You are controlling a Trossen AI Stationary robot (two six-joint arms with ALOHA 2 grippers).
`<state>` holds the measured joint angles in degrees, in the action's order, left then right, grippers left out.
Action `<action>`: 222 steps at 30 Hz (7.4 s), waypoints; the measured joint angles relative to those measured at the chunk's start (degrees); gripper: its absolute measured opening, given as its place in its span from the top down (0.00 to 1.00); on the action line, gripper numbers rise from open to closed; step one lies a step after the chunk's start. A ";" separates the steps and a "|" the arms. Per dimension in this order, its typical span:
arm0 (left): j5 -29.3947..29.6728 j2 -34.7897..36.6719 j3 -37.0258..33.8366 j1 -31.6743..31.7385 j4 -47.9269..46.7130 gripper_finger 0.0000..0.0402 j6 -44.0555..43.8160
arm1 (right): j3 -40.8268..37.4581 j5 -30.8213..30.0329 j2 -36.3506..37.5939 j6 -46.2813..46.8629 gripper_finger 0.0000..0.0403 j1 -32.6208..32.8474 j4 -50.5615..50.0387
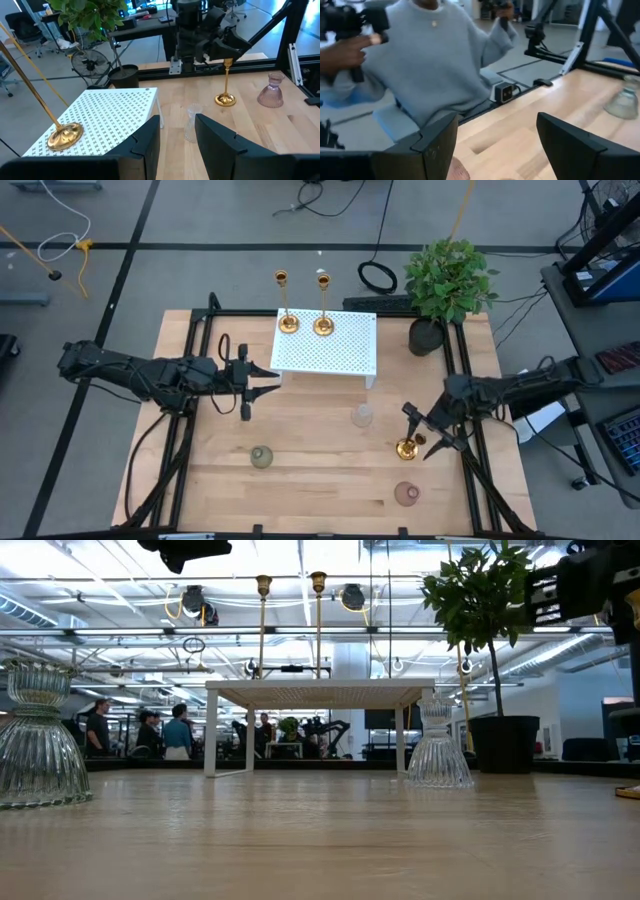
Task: Pick & Place candle stick holders
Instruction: Put the gold candle holder on the shelf aligned with the other gold candle holders, then put the green glass candle holder on the shelf
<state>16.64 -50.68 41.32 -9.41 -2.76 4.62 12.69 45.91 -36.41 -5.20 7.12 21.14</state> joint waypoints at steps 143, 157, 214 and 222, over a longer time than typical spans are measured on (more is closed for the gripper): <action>-0.27 0.00 0.00 -0.57 -1.21 0.68 -0.84 | 39.87 -50.36 -38.52 1.99 0.44 -35.40 9.69; -2.19 -0.02 -0.02 -9.37 -12.35 0.68 -0.33 | 39.85 -50.36 -34.86 -1.84 0.44 -28.59 5.09; 7.61 -19.03 -18.84 -33.11 7.99 0.33 -25.40 | 39.85 -50.40 -34.84 -1.45 0.44 -16.69 5.08; 8.98 -20.22 -18.82 -33.06 9.16 0.41 -25.47 | 39.85 -50.40 -34.84 -1.47 0.44 -16.71 5.10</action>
<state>25.62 -70.89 22.50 -42.47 6.40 -20.85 52.53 -4.49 -71.24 -6.67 -9.58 26.24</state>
